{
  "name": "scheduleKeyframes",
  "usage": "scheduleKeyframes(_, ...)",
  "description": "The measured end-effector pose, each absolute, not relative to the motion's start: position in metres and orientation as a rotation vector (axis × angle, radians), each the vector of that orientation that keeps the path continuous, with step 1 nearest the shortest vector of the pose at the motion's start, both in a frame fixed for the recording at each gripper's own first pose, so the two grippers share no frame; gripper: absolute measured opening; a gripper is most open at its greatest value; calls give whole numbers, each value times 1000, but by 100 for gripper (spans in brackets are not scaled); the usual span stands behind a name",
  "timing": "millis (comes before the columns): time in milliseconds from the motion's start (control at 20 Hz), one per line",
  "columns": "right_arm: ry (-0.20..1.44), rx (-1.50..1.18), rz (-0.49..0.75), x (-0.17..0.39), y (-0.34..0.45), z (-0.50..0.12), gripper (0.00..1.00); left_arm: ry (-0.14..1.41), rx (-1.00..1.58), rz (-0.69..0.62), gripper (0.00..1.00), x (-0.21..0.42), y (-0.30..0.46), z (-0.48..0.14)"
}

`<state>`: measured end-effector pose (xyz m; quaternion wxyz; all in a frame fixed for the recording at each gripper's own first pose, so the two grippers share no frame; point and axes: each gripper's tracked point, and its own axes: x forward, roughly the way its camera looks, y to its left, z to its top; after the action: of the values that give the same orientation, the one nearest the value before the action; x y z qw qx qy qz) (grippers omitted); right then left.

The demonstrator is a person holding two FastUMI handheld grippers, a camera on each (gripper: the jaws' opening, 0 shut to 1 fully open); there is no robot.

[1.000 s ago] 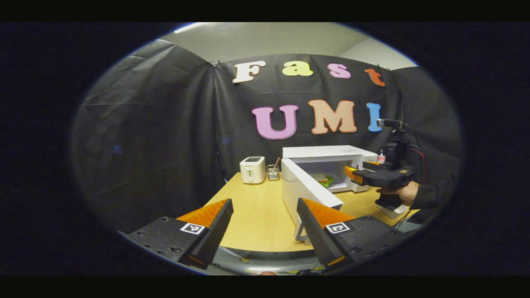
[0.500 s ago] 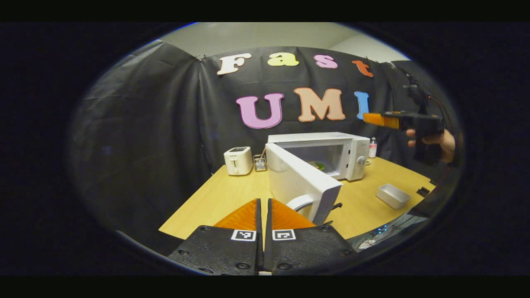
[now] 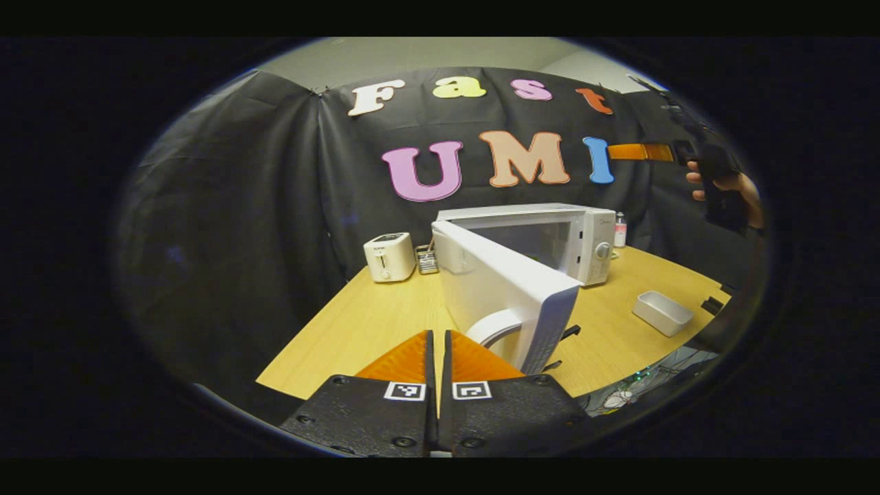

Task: Open the microwave oven with the left hand, put the food in, and close the microwave oven.

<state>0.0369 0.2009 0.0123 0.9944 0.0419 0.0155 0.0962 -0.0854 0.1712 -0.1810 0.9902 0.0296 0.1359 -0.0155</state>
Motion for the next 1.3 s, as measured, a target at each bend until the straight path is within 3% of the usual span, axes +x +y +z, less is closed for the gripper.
scheduleKeyframes(150,28,91,176,41,195,16,87,269,63,-55,0,-77,162,-183)
scheduleKeyframes(200,25,85,171,42,193,18,95,263,64,-65,1,-76,158,-181)
scheduleKeyframes(250,27,87,169,42,191,16,95,264,62,-79,2,-72,152,-183)
scheduleKeyframes(300,35,95,166,43,190,14,87,264,61,-96,0,-69,145,-183)
scheduleKeyframes(750,53,129,103,50,161,14,87,255,67,-222,2,-41,82,-182)
scheduleKeyframes(800,49,128,97,50,157,16,95,252,69,-234,2,-36,76,-180)
scheduleKeyframes(850,47,126,89,51,152,17,95,249,70,-245,2,-32,71,-180)
scheduleKeyframes(900,45,128,84,51,148,19,87,249,72,-254,0,-28,66,-179)
scheduleKeyframes(950,43,132,77,50,144,21,95,248,74,-262,2,-23,61,-179)
scheduleKeyframes(1100,31,130,51,52,128,27,95,248,75,-292,0,-10,44,-178)
scheduleKeyframes(1150,25,121,41,51,123,28,87,254,73,-307,0,-7,38,-179)
scheduleKeyframes(1200,21,112,30,51,116,27,95,249,75,-324,2,-3,31,-178)
scheduleKeyframes(1300,32,101,17,50,109,22,95,238,97,-345,0,8,18,-177)
